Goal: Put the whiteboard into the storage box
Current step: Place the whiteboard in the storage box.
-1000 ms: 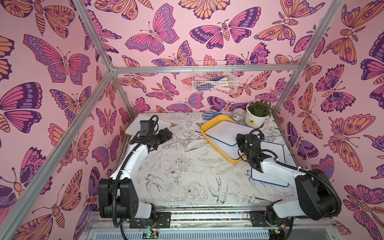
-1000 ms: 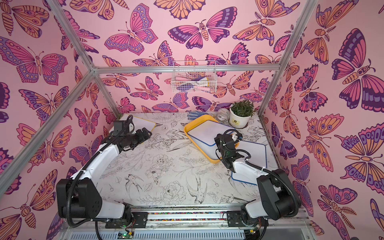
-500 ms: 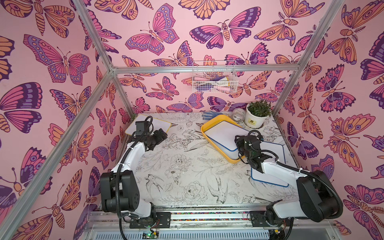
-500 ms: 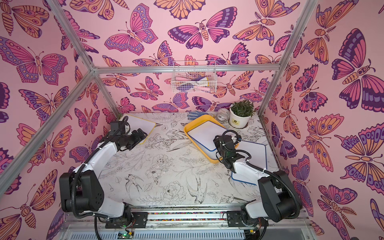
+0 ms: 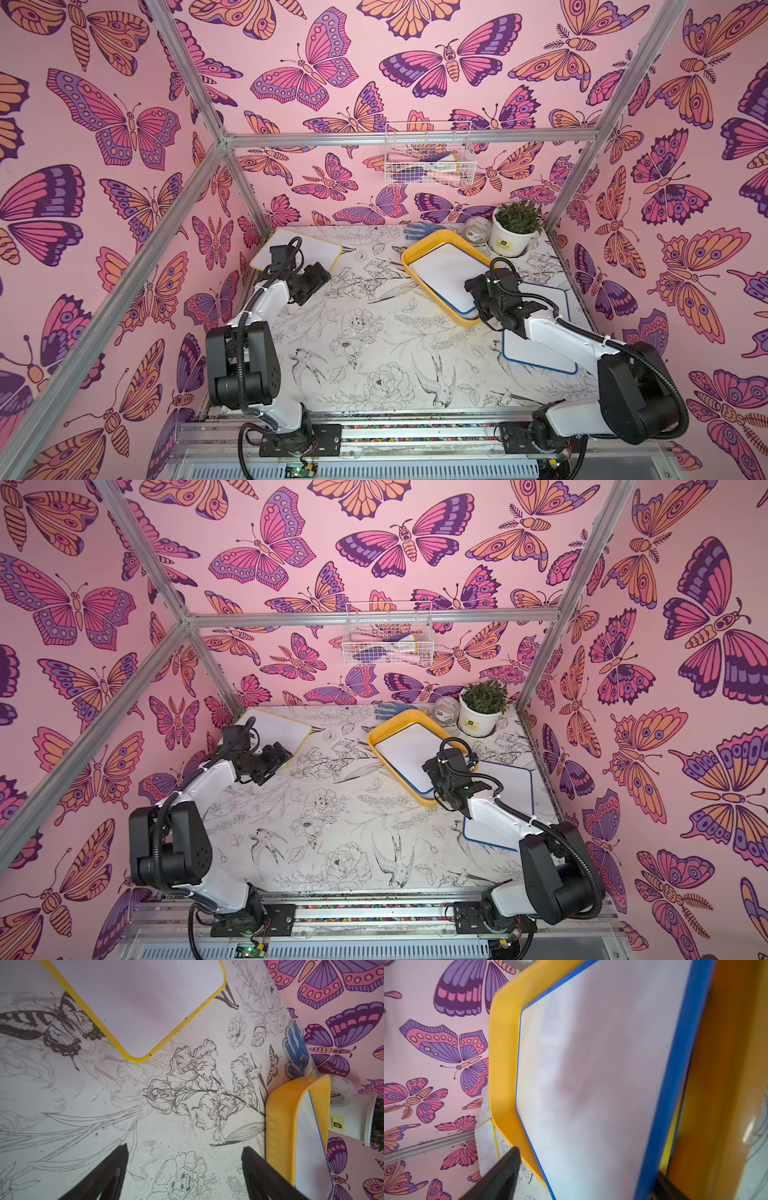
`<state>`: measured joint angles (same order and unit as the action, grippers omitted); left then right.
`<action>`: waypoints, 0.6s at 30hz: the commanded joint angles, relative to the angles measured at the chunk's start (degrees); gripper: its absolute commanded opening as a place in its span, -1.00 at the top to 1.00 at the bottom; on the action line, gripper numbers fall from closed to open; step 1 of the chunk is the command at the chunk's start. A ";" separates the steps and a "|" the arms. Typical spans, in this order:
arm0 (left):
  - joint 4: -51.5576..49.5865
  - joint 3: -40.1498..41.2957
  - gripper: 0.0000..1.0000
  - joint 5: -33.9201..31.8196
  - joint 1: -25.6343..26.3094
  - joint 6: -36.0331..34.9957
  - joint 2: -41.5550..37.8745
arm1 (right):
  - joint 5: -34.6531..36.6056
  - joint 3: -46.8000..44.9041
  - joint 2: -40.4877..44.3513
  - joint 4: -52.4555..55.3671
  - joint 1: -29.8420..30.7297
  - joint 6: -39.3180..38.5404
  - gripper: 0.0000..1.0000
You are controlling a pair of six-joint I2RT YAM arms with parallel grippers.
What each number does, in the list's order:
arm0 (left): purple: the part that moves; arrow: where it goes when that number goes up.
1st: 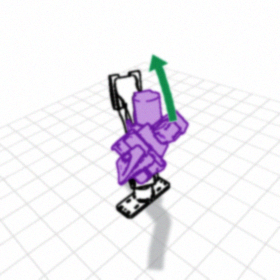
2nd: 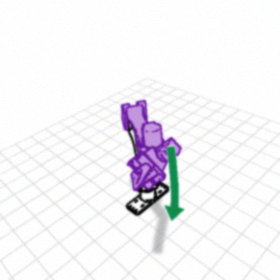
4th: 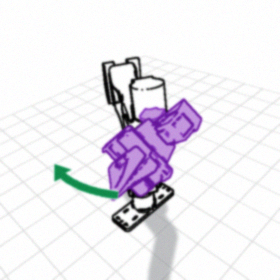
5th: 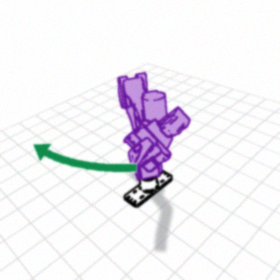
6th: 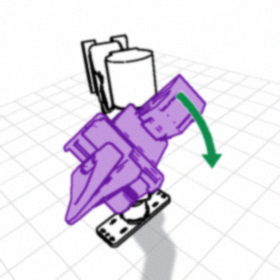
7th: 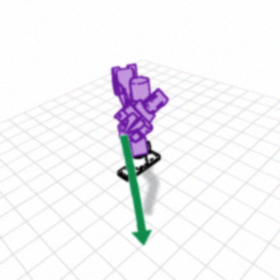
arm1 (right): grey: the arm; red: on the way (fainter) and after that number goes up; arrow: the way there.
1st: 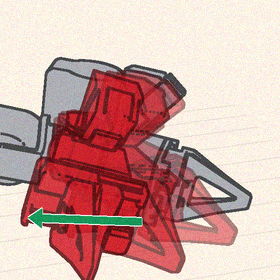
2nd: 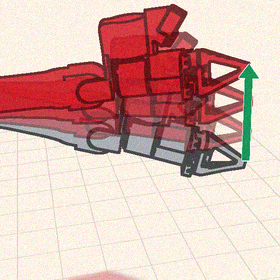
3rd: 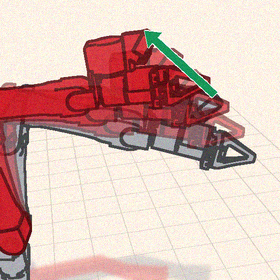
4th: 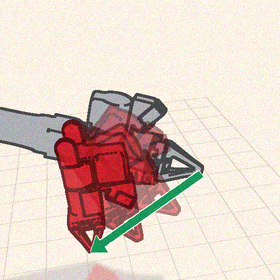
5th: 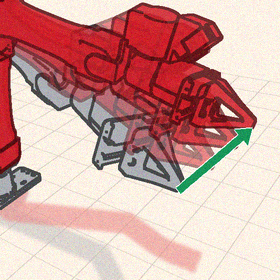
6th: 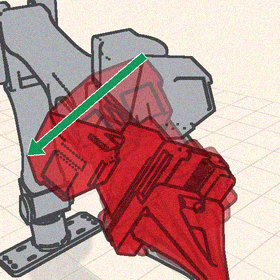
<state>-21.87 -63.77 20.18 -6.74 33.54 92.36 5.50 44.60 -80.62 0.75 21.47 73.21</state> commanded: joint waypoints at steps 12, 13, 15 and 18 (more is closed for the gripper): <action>0.60 -0.21 -0.74 0.77 -0.29 0.64 0.98 | 6.94 6.75 5.40 17.25 -0.42 -7.38 -0.89; 0.66 -0.17 -0.75 0.82 -0.29 0.60 0.97 | 7.74 6.57 6.09 17.55 -0.47 -7.86 -0.89; 0.60 -0.06 -0.74 0.61 -0.29 0.64 1.19 | 8.79 6.17 7.18 17.40 -0.47 -9.27 -0.89; 0.60 0.11 -0.73 -0.70 0.08 0.66 1.26 | 7.47 4.34 8.81 12.86 -0.38 -12.87 -0.88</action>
<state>-21.06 -63.77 20.10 -6.72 33.74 92.68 11.40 49.80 -73.34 15.20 21.41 64.51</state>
